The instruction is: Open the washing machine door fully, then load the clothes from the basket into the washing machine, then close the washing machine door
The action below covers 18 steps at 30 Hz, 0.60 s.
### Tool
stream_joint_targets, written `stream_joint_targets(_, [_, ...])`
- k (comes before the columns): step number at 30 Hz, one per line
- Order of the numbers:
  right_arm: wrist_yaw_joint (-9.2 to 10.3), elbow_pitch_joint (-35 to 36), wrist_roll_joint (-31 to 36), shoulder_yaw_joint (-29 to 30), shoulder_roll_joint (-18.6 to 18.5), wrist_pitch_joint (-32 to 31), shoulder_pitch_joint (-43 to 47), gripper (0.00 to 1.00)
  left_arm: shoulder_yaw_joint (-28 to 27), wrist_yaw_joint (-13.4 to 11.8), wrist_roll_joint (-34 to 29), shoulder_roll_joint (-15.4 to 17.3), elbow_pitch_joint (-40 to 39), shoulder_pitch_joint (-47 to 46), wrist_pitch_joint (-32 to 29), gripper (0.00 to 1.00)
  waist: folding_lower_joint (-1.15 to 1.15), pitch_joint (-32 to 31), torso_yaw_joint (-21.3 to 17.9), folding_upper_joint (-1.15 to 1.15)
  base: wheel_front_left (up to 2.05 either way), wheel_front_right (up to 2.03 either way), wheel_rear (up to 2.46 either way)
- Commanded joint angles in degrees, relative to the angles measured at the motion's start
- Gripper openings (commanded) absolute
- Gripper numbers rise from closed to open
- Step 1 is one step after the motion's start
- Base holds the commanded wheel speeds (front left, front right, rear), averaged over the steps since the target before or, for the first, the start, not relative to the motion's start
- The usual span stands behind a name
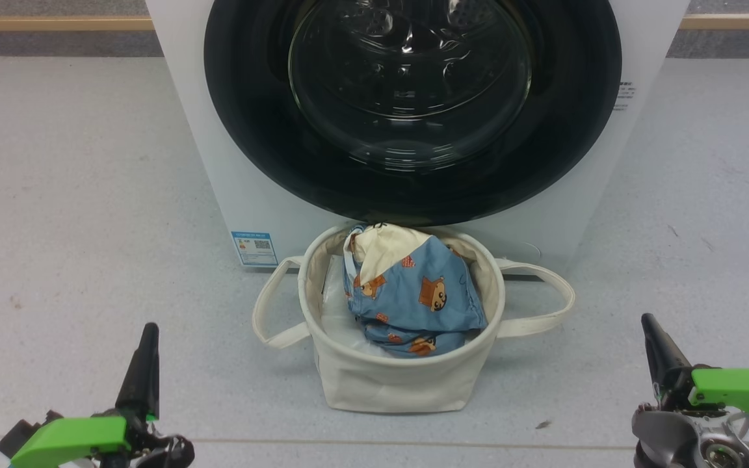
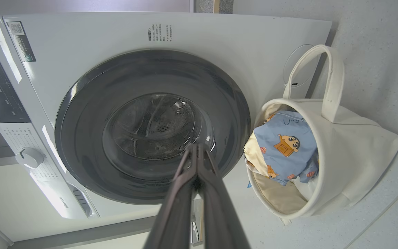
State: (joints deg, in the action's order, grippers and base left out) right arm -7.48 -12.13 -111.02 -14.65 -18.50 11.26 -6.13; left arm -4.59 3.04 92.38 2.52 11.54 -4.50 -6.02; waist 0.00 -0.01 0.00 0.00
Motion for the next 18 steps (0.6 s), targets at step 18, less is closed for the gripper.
stream_joint_targets(18, [-0.01,2.21,-0.32,-0.84,-1.50,0.38,-1.17,0.00,-2.02,0.31,-0.23,0.36,-2.03,-1.38,-0.42,0.00,0.00,0.00,0.00,0.00,0.00,0.00,0.00])
